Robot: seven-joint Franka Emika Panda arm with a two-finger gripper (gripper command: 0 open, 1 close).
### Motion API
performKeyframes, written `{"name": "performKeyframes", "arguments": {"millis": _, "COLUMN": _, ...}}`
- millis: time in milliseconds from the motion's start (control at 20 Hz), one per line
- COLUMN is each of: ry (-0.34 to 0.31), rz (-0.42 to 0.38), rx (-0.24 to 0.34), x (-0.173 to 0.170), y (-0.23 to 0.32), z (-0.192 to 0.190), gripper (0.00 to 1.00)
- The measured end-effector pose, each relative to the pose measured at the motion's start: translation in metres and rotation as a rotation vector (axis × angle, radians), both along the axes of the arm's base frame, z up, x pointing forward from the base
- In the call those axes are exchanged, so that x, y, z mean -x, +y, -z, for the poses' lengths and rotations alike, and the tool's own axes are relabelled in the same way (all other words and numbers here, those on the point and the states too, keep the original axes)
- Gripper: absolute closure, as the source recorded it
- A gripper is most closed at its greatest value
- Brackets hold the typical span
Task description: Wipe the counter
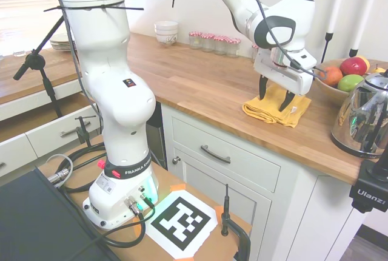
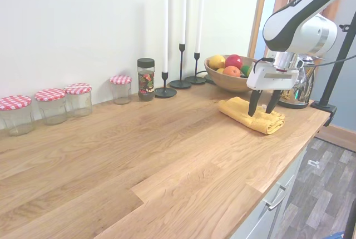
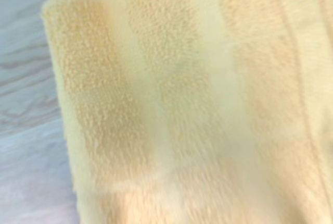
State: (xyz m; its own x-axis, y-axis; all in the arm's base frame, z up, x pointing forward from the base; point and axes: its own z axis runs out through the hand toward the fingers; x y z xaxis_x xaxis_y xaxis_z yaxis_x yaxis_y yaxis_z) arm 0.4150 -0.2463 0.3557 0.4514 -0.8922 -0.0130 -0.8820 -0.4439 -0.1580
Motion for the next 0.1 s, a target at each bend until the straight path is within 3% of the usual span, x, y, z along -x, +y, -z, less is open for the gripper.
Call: {"name": "performKeyframes", "arguments": {"millis": 100, "ry": -0.012, "rz": 0.003, "rx": -0.001, "x": 0.0057, "y": -0.0008, "z": -0.0057, "gripper": 0.0}}
